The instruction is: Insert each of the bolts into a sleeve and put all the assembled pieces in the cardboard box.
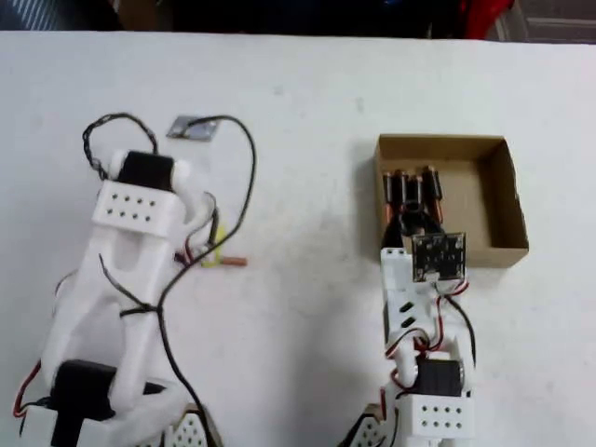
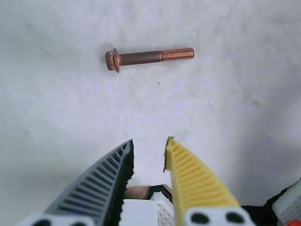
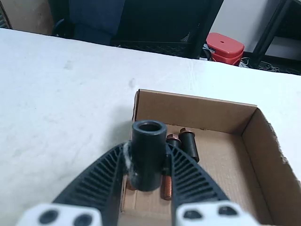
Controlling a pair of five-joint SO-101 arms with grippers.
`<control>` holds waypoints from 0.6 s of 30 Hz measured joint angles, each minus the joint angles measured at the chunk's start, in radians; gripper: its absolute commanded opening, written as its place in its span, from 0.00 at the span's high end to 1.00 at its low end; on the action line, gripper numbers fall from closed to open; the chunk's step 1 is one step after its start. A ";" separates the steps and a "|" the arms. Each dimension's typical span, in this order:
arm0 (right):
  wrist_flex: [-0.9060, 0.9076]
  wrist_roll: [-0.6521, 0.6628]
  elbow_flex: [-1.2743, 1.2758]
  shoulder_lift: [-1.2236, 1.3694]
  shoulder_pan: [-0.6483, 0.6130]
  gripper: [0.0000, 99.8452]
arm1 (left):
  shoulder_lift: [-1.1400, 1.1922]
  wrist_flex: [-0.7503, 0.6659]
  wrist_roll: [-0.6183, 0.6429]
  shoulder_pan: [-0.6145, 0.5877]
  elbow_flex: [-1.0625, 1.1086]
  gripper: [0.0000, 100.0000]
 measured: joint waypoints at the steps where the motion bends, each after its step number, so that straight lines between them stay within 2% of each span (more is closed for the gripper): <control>1: 0.000 0.000 0.000 0.000 0.000 0.98 | 0.000 0.000 0.028 0.000 0.009 0.86; 4: 0.000 0.000 0.000 0.000 0.000 0.98 | 0.000 0.000 0.163 0.000 0.011 0.86; 12: 0.000 0.000 0.000 0.000 0.000 0.98 | 0.000 -0.164 0.631 0.000 0.020 0.86; 18: 0.000 0.000 0.000 0.000 0.000 0.98 | 0.000 -0.189 0.825 0.000 0.020 0.86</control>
